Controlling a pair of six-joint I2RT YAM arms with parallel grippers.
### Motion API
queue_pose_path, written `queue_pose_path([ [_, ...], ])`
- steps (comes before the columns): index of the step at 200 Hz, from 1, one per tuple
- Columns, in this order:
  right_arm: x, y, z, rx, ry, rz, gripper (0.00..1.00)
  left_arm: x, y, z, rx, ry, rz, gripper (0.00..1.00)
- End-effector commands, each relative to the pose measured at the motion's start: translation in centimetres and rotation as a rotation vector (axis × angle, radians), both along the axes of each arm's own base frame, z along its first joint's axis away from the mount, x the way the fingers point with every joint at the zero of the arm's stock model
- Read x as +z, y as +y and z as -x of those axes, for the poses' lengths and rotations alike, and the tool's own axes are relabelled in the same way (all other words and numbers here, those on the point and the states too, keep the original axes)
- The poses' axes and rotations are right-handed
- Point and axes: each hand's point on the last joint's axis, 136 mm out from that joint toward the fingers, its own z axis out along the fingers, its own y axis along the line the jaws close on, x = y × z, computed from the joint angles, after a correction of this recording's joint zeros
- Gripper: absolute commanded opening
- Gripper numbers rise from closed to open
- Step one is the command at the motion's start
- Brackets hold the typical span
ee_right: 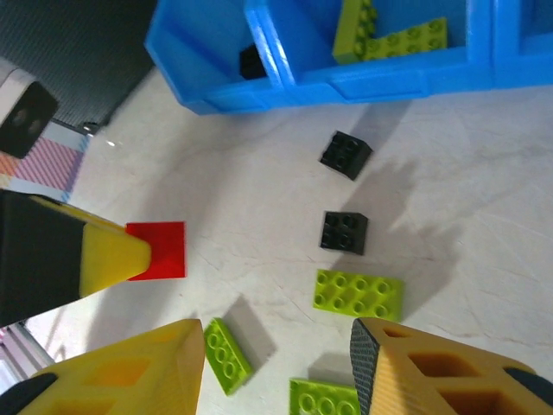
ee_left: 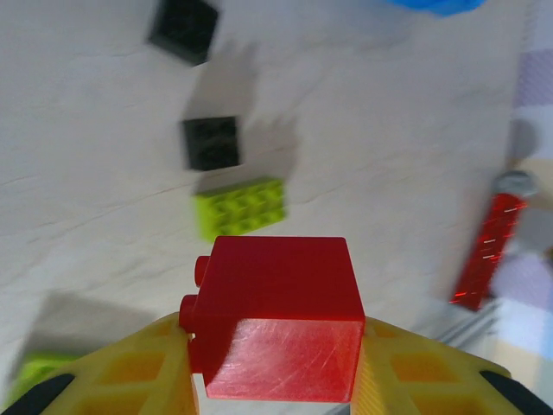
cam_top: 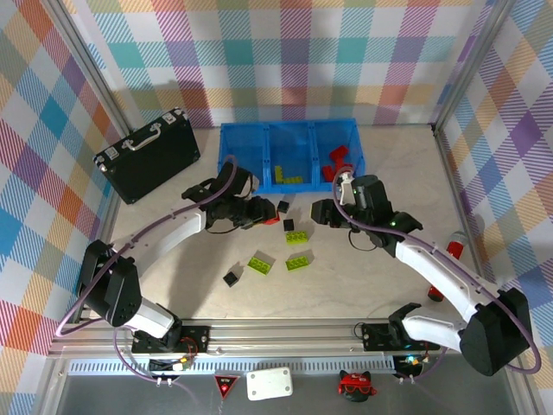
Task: Sort the legos into containers by color
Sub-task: Place the lego in the container.
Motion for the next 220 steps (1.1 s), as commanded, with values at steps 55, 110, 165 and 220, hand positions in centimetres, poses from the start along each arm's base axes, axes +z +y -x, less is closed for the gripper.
queue_pose_path([
  [55,5.5,2.5,-0.8,-0.011,-0.434,-0.202,0.5,7.5,-2.8,-1.8,0.246,0.054,0.514,0.4],
  [110,7.1,5.4,0.0,0.111,-0.646,-0.168,0.54,10.2,-2.2,-0.8,0.272,0.044,0.602,0.4],
  [165,8.7,7.6,-0.9,0.154,-0.719,-0.215,0.59,11.9,-1.7,-0.2,0.264,0.018,0.626,0.39],
  [220,9.5,9.4,-1.7,0.174,-0.723,-0.279,0.61,11.9,-1.5,0.0,0.27,0.017,0.624,0.39],
])
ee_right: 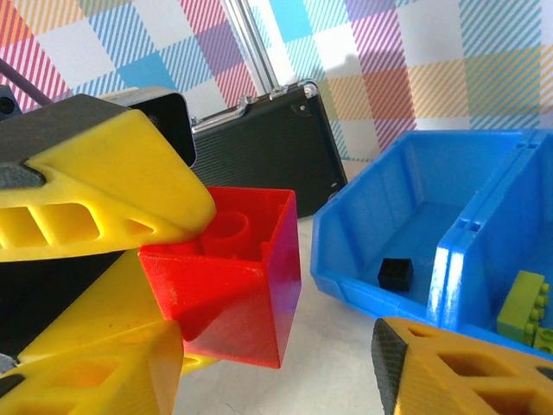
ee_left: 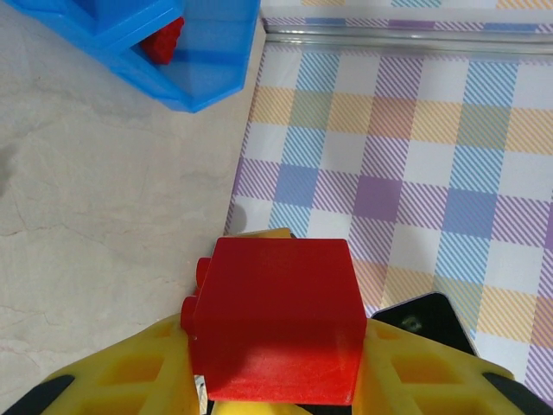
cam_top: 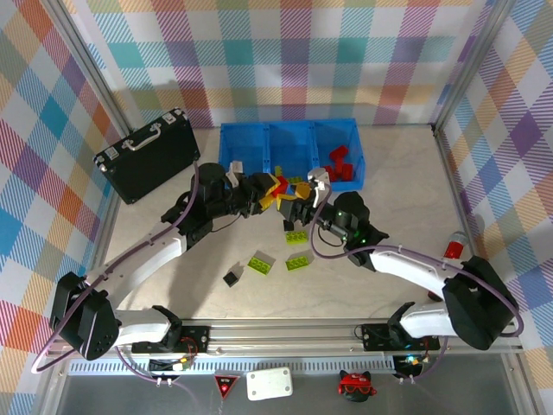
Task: Sort the legos into containers by color
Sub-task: Place the lego in the container.
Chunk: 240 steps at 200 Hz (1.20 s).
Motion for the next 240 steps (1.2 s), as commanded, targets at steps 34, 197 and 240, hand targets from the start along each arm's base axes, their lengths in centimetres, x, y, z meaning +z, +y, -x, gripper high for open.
queue_pose_path([
  [34,3.9,2.4,0.3,0.098,-0.084,-0.109,0.57,0.6,0.2,0.8,-0.006,0.008,0.025,0.39],
  [197,1.9,2.3,-1.4,0.0,-0.002,-0.092,0.46,0.2,0.5,0.8,0.009,0.011,0.021,0.45],
  [240,1.3,1.3,-1.9,-0.061,-0.002,-0.03,0.42,0.3,1.5,0.7,0.033,0.003,-0.003,0.7],
])
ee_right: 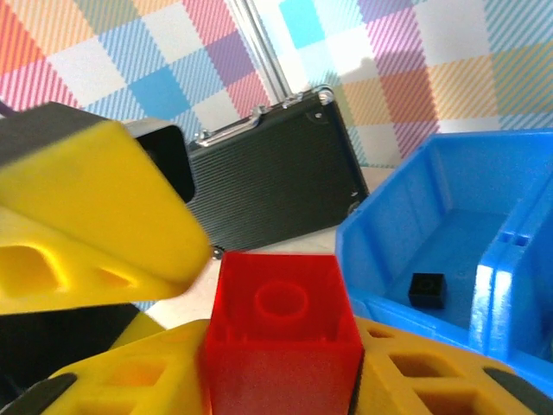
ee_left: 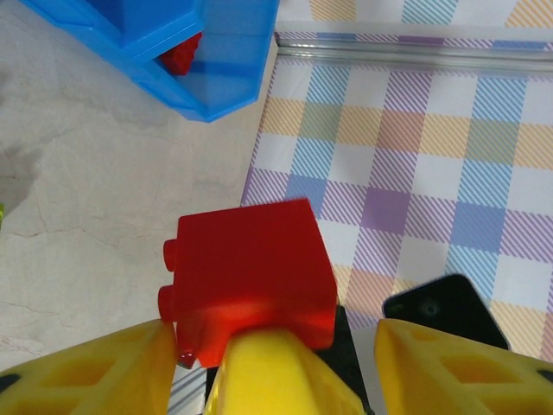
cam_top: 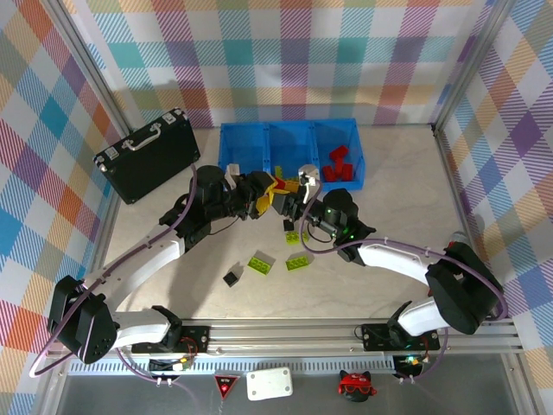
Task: Sort the legos into containers by color
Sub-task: Place the lego in the container.
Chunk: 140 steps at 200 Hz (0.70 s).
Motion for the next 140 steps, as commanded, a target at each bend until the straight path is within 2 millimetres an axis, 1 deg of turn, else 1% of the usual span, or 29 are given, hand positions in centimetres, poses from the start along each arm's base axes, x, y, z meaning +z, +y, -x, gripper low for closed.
queue_pose_path([
  [1,1.5,-0.9,-0.7,-0.06,-0.033,0.018,0.42,0.9,0.7,0.7,-0.001,-0.013,0.011,0.7],
  [15,1.1,-1.6,-1.2,-0.086,-0.016,0.057,0.42,1.0,1.4,0.7,0.006,-0.024,-0.017,0.76],
  [19,0.5,-1.8,-1.3,-0.091,0.005,0.082,0.42,1.0,1.7,0.7,0.01,-0.026,-0.027,0.77],
  [31,-0.1,-2.5,-1.7,-0.105,0.032,0.12,0.41,1.1,2.3,0.8,0.02,-0.039,-0.053,0.79],
  [45,-0.8,-3.6,-2.5,-0.13,0.068,0.157,0.39,1.0,3.1,0.9,0.03,-0.047,-0.081,0.79],
  [62,-1.5,-4.8,-3.4,-0.138,0.124,0.179,0.37,0.4,4.1,1.1,0.042,-0.047,-0.127,0.79],
  [74,-2.1,-5.4,-3.6,-0.141,0.152,0.196,0.35,0.0,4.8,1.3,0.053,-0.046,-0.157,0.8],
  [99,-3.2,-6.7,-4.0,-0.161,0.205,0.224,0.35,-0.7,5.8,1.6,0.061,-0.041,-0.2,0.8],
  [111,-4.0,-7.9,-4.6,-0.192,0.245,0.245,0.34,-0.7,6.2,1.7,0.059,-0.049,-0.221,0.8],
  [118,-4.3,-8.7,-5.1,-0.214,0.268,0.254,0.34,-1.5,6.6,2.1,0.056,-0.024,-0.253,0.8],
  [140,-5.3,-11.4,-6.8,-0.278,0.342,0.308,0.35,-1.8,7.3,2.5,0.04,-0.043,-0.334,0.8],
])
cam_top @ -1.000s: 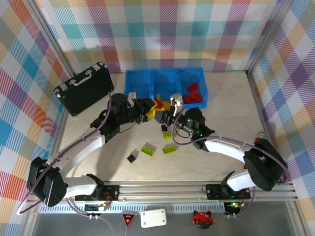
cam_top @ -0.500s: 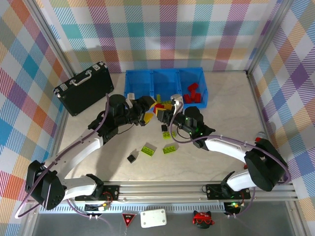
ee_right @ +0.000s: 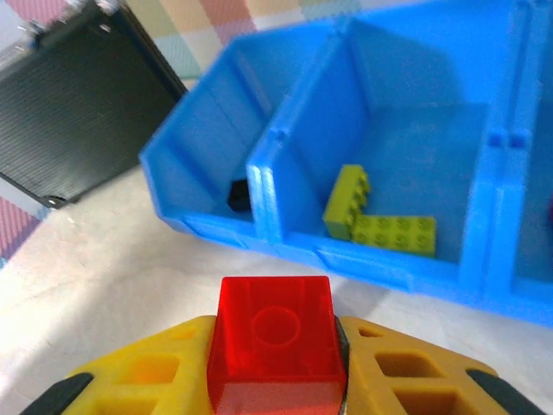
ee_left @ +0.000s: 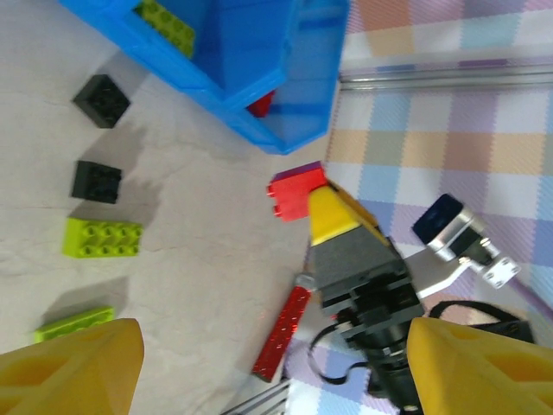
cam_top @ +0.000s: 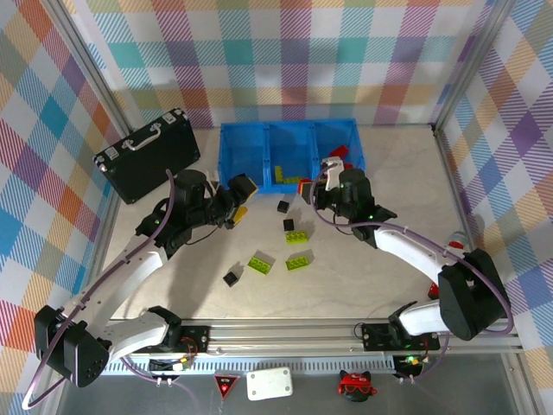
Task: Sort the legos into containers by color
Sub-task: Place the lego in the container.
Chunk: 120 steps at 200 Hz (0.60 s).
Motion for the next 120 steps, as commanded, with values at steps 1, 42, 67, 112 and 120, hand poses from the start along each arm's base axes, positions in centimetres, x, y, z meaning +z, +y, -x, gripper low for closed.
queue_pose_path([
  [1,0.1,-2.3,-1.5,-0.048,0.066,0.047,0.35,0.0,1.4,0.8,-0.019,-0.021,-0.114,0.8],
  [42,-1.5,-6.4,-5.7,-0.12,0.185,0.1,0.34,-0.8,3.3,2.2,-0.044,-0.026,-0.273,0.8],
  [67,-2.4,-7.4,-9.0,-0.133,0.223,0.126,0.33,-1.1,4.2,2.9,-0.044,-0.028,-0.314,0.8],
  [112,-4.2,-7.7,-15.1,-0.148,0.279,0.096,0.3,-1.7,5.4,4.1,-0.049,-0.018,-0.375,0.8],
  [120,-4.6,-7.4,-16.0,-0.145,0.286,0.092,0.3,-2.0,5.5,4.3,-0.053,-0.014,-0.386,0.8],
])
